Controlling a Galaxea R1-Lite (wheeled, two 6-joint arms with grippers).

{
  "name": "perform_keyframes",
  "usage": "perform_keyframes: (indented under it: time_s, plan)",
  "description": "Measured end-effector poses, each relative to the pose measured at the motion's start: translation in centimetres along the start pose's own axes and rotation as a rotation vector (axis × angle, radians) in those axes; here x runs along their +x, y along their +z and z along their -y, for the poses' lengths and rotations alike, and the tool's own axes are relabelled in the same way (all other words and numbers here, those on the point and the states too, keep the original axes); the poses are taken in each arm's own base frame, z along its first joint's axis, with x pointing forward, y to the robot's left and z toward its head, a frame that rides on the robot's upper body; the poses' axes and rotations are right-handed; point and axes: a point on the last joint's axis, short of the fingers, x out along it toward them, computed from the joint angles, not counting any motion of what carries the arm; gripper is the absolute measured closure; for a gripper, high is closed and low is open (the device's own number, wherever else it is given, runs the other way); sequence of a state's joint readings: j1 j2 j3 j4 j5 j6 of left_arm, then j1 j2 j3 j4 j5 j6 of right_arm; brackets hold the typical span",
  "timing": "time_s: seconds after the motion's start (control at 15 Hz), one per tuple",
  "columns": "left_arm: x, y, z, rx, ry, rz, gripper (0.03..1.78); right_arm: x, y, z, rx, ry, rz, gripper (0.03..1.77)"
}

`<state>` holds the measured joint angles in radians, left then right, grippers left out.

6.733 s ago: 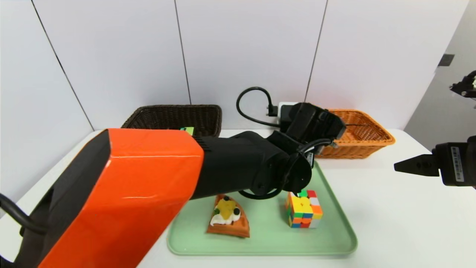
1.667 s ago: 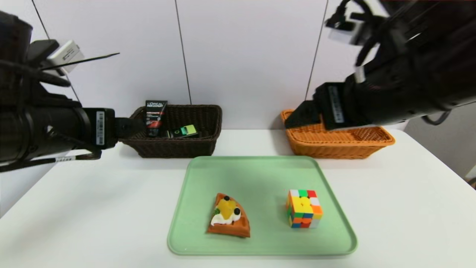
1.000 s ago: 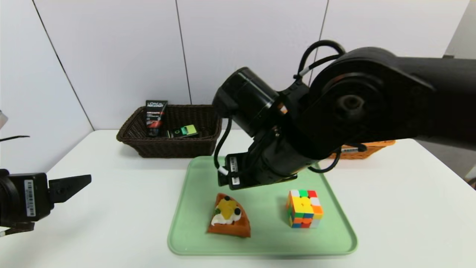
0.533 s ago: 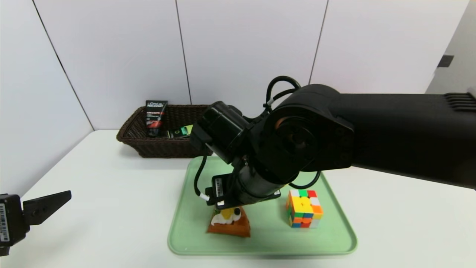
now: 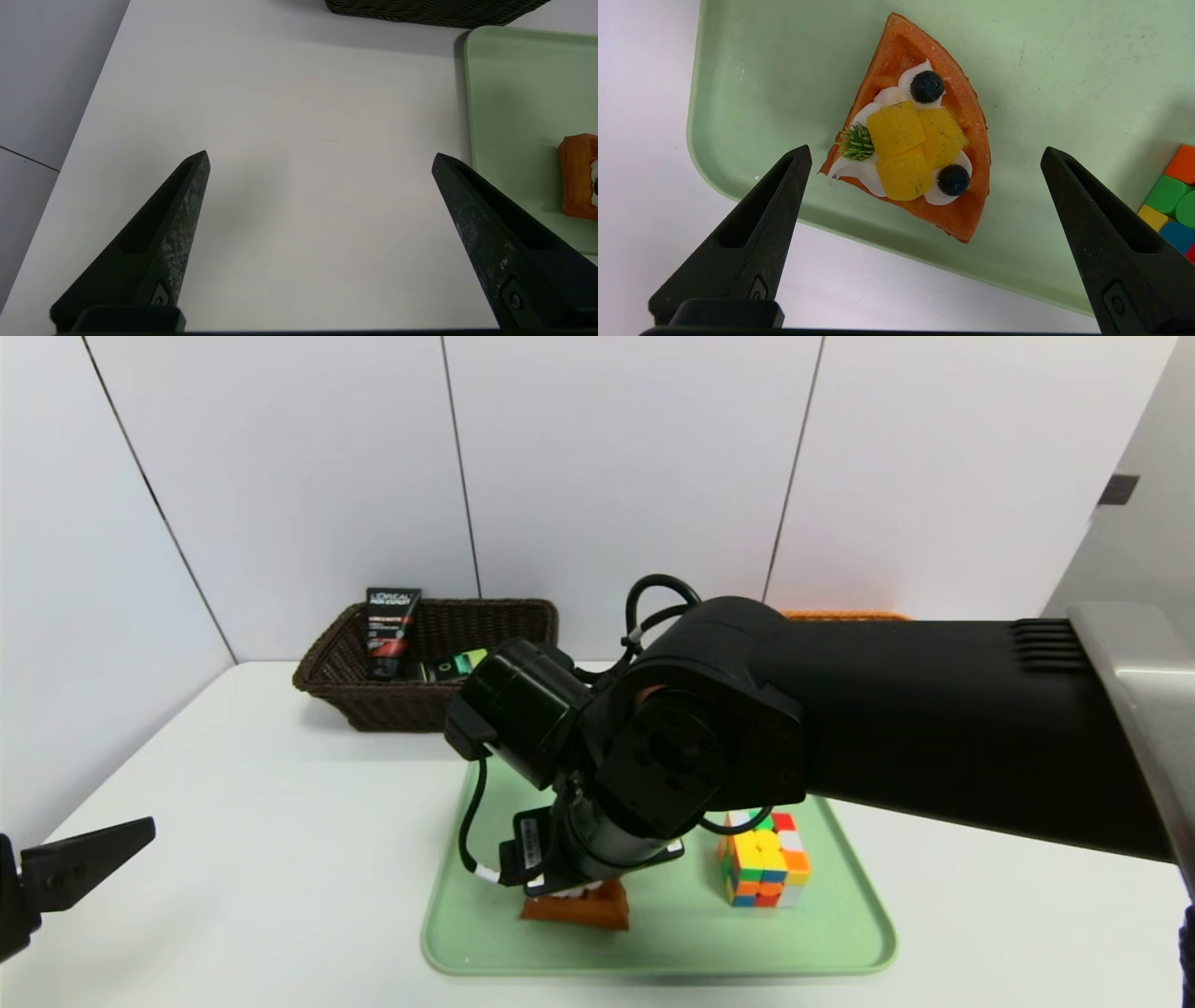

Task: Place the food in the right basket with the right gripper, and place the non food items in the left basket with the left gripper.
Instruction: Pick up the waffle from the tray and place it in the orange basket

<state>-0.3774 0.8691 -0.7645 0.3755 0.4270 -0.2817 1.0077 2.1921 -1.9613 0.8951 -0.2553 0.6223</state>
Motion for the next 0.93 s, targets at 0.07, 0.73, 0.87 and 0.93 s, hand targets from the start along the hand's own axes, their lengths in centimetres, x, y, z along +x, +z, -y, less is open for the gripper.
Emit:
perform_keyframes:
  time_s: [0.07, 0.73, 0.87, 0.93]
  plan:
    - [0.0, 0.0, 0.0, -0.001, 0.000, 0.001, 0.12, 0.2, 0.0, -0.1, -0.001, -0.002, -0.003, 0.10]
    - [-0.2, -0.2, -0.2, -0.004, -0.005, 0.007, 0.12, 2.9, -0.5, -0.9, -0.021, -0.025, -0.027, 0.10]
    - [-0.2, -0.1, -0.1, -0.003, -0.007, 0.007, 0.12, 3.2, -0.5, -1.0, -0.023, -0.026, -0.028, 0.10]
    - [-0.2, -0.1, -0.1, -0.004, -0.008, 0.009, 0.12, 3.3, -0.5, -1.0, -0.023, -0.028, -0.031, 0.10]
